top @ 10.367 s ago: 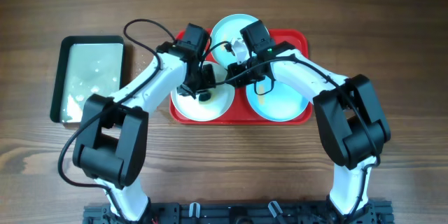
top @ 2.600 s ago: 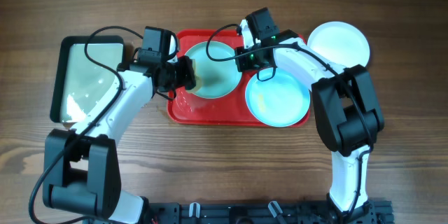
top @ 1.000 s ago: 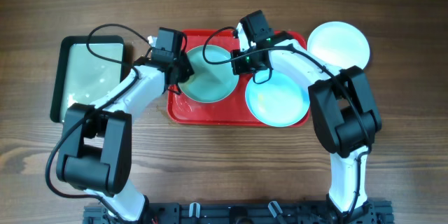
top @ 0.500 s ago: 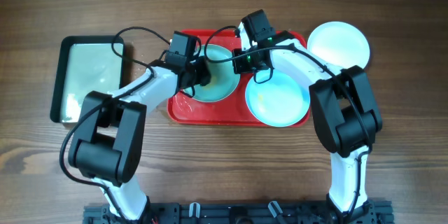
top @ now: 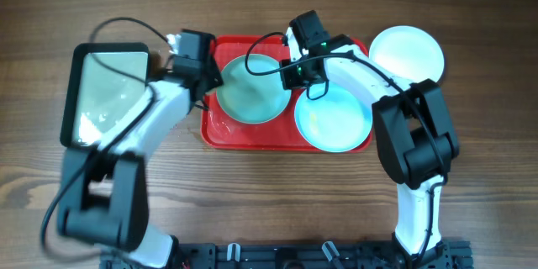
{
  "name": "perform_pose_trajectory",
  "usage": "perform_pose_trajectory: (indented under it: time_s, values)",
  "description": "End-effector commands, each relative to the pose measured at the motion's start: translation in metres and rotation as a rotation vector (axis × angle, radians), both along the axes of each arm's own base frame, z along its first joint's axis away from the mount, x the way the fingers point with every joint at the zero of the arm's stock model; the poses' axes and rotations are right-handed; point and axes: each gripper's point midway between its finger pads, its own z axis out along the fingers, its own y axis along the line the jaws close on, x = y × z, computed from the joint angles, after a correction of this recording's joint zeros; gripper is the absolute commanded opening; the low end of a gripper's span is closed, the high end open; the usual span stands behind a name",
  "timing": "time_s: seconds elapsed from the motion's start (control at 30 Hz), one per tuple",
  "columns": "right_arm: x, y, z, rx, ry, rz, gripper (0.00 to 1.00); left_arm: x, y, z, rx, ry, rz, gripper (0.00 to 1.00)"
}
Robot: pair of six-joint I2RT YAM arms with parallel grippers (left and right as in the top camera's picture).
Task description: Clean dirty plates on tray and stack at the side
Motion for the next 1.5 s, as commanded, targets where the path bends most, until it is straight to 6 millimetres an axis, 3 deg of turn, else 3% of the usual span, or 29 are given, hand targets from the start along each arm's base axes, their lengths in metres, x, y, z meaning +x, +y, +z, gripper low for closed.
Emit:
perform_pose_trajectory:
  time_s: [0.0, 0.07, 0.13, 0.33, 0.53, 0.8, 1.07, 1.27, 1.37, 1.47]
  values:
    - [0.027, 0.000, 0.061, -0.025, -0.201, 0.095, 0.04, -0.003, 0.023, 0.082, -0.007, -0.195, 0.090, 0.04]
    - [0.034, 0.001, 0.086, -0.057, -0.288, 0.128, 0.04, -0.012, 0.036, 0.112, -0.017, -0.251, 0.118, 0.04]
    - [0.041, 0.000, 0.113, -0.123, -0.385, 0.146, 0.04, -0.025, 0.055, 0.121, -0.010, -0.245, 0.160, 0.04]
    - [0.042, 0.013, 0.185, -0.396, -0.666, 0.262, 0.04, -0.049, 0.116, 0.102, -0.026, -0.127, 0.307, 0.04]
    - [0.023, 0.026, 0.220, -0.811, -0.831, 0.456, 0.04, -0.062, 0.152, 0.095, -0.125, -0.095, 0.395, 0.04]
    - [0.015, 0.042, 0.272, -1.113, -0.994, 0.466, 0.04, -0.067, 0.161, 0.093, -0.124, -0.083, 0.423, 0.04]
    - [0.007, 0.054, 0.275, -1.130, -1.013, 0.496, 0.05, -0.067, 0.161, 0.093, -0.124, -0.083, 0.423, 0.04]
    - [0.012, 0.058, 0.265, -0.956, -1.016, 0.410, 0.04, -0.067, 0.161, 0.093, -0.124, -0.083, 0.422, 0.04]
    - [0.023, 0.044, 0.242, -0.756, -0.933, 0.296, 0.04, -0.067, 0.161, 0.093, -0.124, -0.083, 0.423, 0.04]
    - [0.037, 0.019, 0.205, -0.453, -0.734, 0.191, 0.04, -0.067, 0.161, 0.092, -0.124, -0.081, 0.422, 0.04]
